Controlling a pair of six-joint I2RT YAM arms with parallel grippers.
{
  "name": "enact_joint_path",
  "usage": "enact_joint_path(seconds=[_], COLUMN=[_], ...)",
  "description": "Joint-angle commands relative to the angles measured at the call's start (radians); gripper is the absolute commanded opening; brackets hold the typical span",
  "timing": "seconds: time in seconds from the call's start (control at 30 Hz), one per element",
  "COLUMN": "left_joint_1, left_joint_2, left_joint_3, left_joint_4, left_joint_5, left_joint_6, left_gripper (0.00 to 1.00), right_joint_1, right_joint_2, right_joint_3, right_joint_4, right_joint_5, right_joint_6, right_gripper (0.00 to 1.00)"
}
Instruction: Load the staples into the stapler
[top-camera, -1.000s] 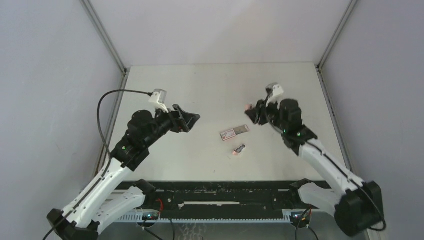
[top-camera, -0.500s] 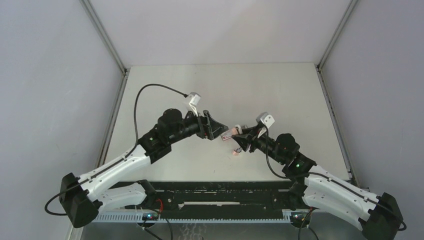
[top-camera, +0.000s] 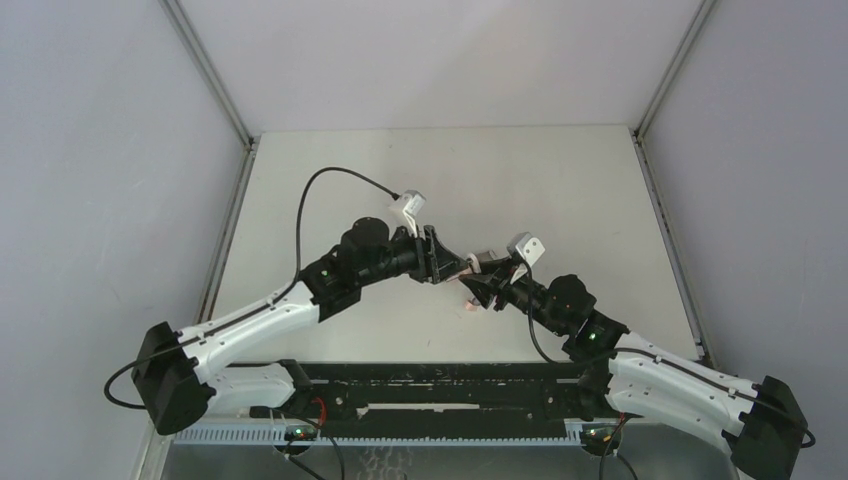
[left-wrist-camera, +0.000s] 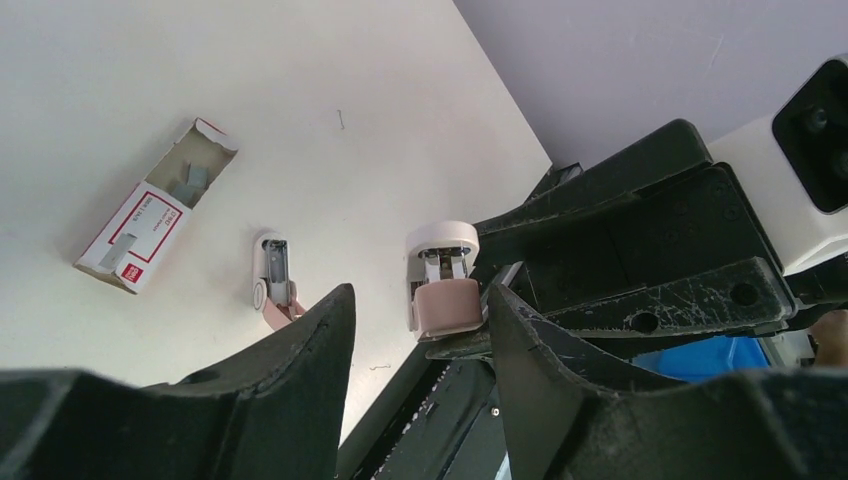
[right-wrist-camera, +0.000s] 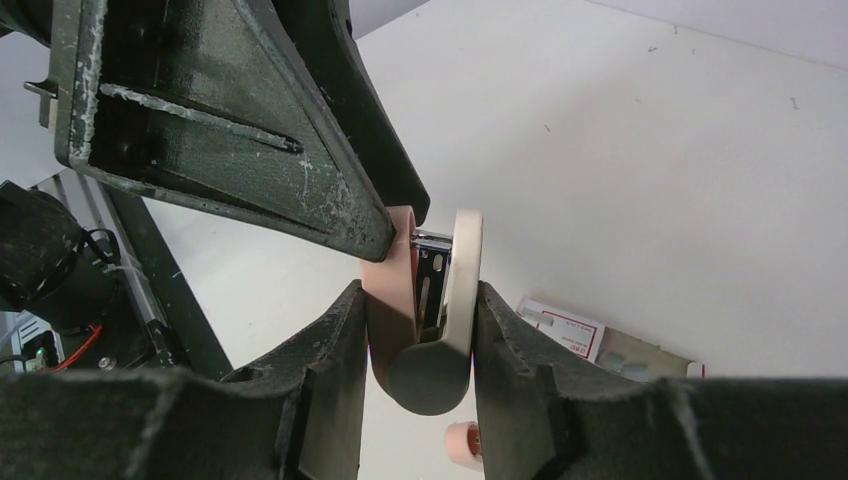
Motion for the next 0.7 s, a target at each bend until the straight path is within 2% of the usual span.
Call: enact_joint_path(seconds=[0.0,0.23,0.33,0.43,0.47,0.57,0.6,0.67], left_joint_1=[-0.013,-0.024,-0.026,-0.025,-0.026,-0.025,-0.024,-0.025], left_joint_2=[0.013,0.024,0.027,0.033,0.034,0.017,0.005,-0.024], left_joint_3=[0.065,0.066,0.063,0.059,0.056,0.04,0.037,0.035], left_joint_4=[0.021,0.019,0.03,0.061,0.078,0.09,0.081,0.038], left_joint_5=[0.017,0.034,0.037,0.065,0.074,0.052,0.027,-0.027], left_joint_6=[0.003,0.0,0.005,0.003,0.001,0.019,0.047,0.098], left_gripper=[0.56,0.55,0.46,0.32,0.25,0.04,0.01,0.0], right_joint_1=[0.01,0.014,0.014,0.014,0.013,0.012,0.012,0.0], right_joint_2=[-0.001,-0.003,-0.002,-0.001,-0.002,-0.019,-0.029,-0.07], right_joint_3=[0.016,0.022,0.026,0.036,0.04,0.044,0.045,0.052], right_joint_4=[0.068,0.058,0.047,0.02,0.01,-0.027,-0.044,-0.092], right_joint_5=[0.023,0.027,0.027,0.035,0.037,0.036,0.028,0.01], right_joint_6=[-0.02,-0.022,-0.019,0.0,0.007,0.031,0.036,0.056], right_gripper=[0.0,0.0,0.0,0.0,0.04,0.38,0.49,0.62])
